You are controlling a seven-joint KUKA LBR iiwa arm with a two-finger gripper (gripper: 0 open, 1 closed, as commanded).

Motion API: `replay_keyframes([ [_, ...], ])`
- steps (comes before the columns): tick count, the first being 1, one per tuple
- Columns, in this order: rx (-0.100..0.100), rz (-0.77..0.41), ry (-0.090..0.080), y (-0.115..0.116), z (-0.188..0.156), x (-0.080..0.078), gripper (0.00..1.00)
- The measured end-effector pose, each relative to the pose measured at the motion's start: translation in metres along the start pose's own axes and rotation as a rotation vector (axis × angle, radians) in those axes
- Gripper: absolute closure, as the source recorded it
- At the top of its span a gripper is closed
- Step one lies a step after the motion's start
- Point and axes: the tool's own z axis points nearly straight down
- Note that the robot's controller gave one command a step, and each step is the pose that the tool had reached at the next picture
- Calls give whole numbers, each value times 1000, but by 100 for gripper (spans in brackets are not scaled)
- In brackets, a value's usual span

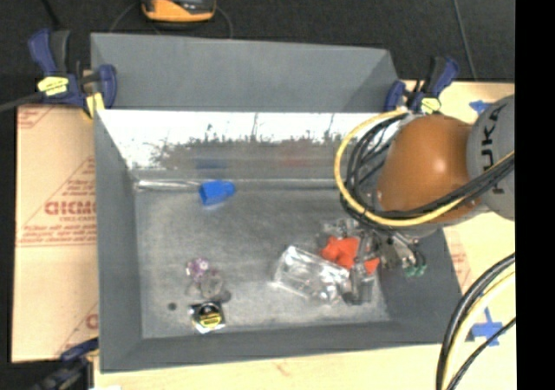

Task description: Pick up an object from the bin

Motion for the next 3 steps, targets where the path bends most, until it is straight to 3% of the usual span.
replay_keyframes([
  [1,2,-264,0,-48,69,-73,0],
  [2,2,-261,-7,-47,65,-75,100],
  [3,7,-247,-10,-76,-109,-84,100],
])
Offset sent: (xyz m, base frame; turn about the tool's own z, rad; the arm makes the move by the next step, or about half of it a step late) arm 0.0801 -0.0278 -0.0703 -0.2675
